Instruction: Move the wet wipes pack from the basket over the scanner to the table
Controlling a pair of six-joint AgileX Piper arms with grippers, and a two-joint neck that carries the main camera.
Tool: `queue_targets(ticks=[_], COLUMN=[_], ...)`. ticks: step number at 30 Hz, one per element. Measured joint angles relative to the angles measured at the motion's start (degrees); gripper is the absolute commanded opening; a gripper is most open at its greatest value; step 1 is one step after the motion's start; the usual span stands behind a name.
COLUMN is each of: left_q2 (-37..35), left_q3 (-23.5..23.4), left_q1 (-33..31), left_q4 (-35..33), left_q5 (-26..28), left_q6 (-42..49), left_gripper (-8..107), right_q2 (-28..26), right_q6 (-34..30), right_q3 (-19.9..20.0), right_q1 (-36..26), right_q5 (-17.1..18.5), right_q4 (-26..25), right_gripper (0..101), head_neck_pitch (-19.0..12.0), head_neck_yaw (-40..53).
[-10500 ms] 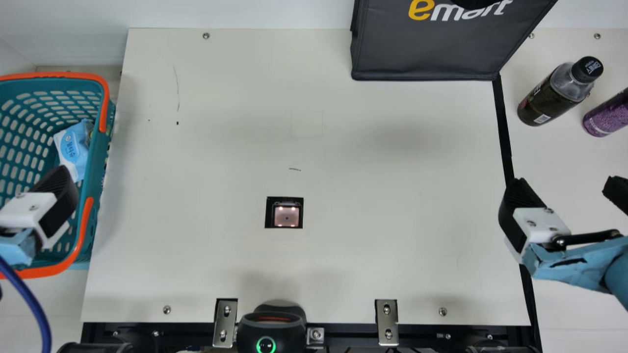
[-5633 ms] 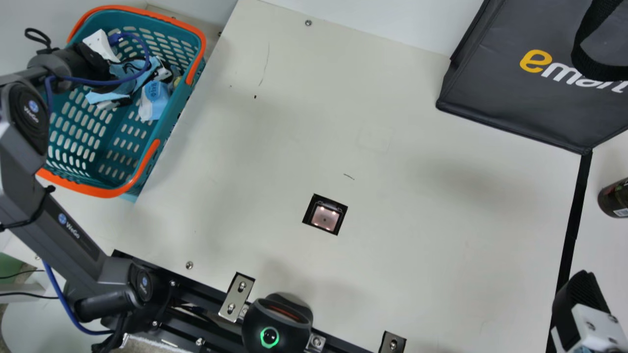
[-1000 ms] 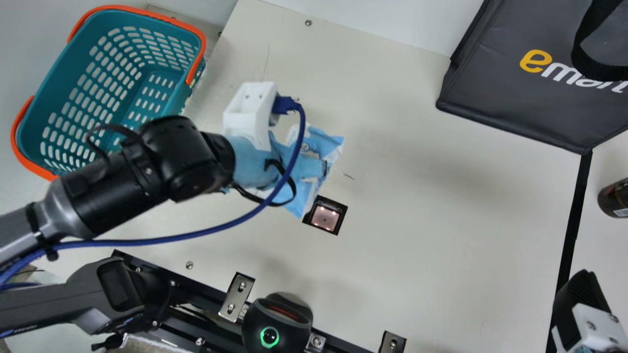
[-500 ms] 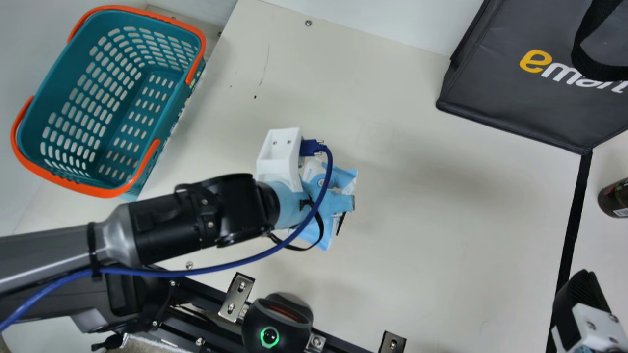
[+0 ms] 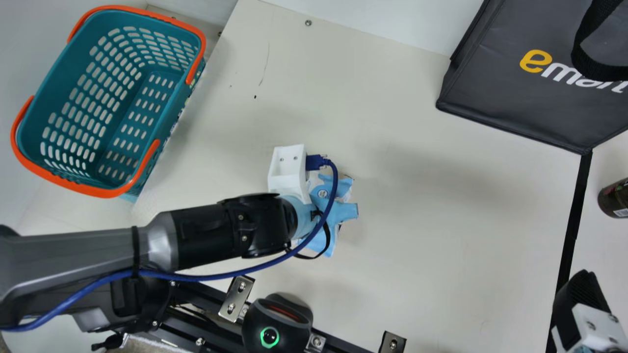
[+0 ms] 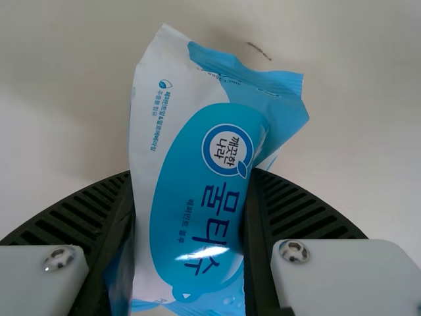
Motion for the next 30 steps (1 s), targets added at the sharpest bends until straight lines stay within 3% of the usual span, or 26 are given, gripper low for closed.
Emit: queue_targets(ticks=[16, 22, 30], left_q2=[-0.1, -4.0, -9.7], left_q3=[0.6, 0.5, 0.0], left_q1=[0.7, 2.7, 6.9], left_q4=[-0.3, -0.4, -0.4], left_q5=[-2.4, -2.3, 2.3], left_q6=[2.1, 5.5, 14.1], left_gripper=[89, 90, 90], right_q2=[0.0, 0.0, 0.0], right_q6=[0.0, 0.0, 0.0], right_q3=[0.0, 0.0, 0.0], right_q1=[0.0, 0.0, 0.0], right_q5=[0.0, 0.0, 0.0], right_q4=[0.0, 0.0, 0.0], right_gripper=[95, 95, 95], head_neck_pitch=[0.1, 0.1, 0.1], head_neck_yaw=[0.0, 0.0, 0.0])
